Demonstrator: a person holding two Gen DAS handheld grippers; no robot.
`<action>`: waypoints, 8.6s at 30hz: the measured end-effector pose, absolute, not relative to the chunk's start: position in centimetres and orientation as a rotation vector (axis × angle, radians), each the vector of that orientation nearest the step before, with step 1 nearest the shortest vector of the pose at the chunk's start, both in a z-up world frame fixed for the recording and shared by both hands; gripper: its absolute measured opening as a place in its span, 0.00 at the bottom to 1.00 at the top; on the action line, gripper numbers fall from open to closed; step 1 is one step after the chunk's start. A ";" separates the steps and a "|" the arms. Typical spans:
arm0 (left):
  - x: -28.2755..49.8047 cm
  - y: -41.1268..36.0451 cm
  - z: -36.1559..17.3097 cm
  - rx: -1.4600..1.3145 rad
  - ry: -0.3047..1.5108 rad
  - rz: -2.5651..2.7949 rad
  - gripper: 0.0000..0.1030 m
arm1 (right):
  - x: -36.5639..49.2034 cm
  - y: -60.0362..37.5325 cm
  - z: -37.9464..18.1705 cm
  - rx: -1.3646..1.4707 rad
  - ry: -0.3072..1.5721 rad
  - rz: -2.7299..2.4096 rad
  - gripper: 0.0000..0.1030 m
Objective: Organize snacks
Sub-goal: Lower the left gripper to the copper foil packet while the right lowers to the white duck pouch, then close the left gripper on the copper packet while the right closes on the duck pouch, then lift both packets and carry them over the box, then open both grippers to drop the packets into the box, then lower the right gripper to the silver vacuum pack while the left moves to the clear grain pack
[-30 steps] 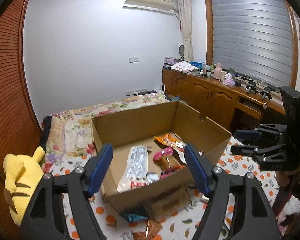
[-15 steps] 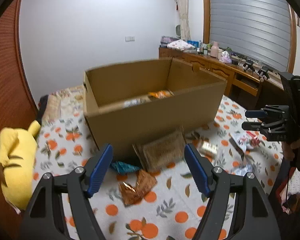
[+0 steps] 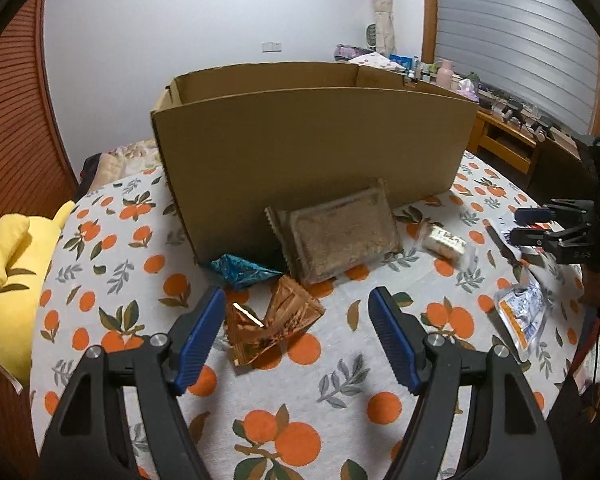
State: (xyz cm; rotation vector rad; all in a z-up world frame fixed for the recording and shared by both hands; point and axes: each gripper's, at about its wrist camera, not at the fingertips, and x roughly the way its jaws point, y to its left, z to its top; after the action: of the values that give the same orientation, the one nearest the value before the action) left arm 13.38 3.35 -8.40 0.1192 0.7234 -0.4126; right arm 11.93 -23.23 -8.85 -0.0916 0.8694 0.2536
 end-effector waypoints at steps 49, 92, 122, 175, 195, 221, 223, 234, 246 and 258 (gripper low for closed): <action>13.8 2.4 -10.2 0.102 0.851 -0.389 0.18 | 12.0 -22.7 -10.0 -0.115 0.890 0.239 0.73; 8.6 0.0 -7.1 0.035 0.743 -0.519 0.18 | 10.4 -22.5 -9.5 -0.177 0.934 0.343 0.58; 9.9 0.4 -4.1 0.007 0.680 -0.520 0.19 | 10.3 -21.8 -4.2 -0.093 0.763 0.382 0.54; 25.6 0.5 1.3 0.083 0.701 -0.361 0.24 | 22.6 -13.6 5.1 -0.165 0.680 0.422 0.55; 23.9 2.6 1.8 0.034 0.651 -0.374 0.31 | 26.8 -11.9 0.7 -0.116 0.798 0.380 0.57; 17.3 0.4 0.9 0.052 0.566 -0.458 0.70 | 17.3 -13.8 3.1 -0.126 0.699 0.425 0.69; 17.0 0.3 0.6 0.056 0.574 -0.453 0.70 | 16.5 -14.2 2.8 -0.111 0.708 0.433 0.69; 14.2 0.1 -2.3 0.047 0.613 -0.426 0.70 | 11.2 -16.3 -2.4 -0.072 0.781 0.434 0.70; 13.0 1.0 -4.9 0.016 0.661 -0.415 0.70 | 8.5 -16.4 -7.4 -0.094 0.859 0.437 0.70; 13.0 2.0 -6.0 0.012 0.679 -0.391 0.70 | 7.7 -16.0 -9.6 -0.105 0.886 0.429 0.70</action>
State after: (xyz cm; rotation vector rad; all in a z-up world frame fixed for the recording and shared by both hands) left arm 13.04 2.02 -6.00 0.0120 0.6793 -0.3914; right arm 7.74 -16.03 -9.64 -0.1055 0.8864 0.4289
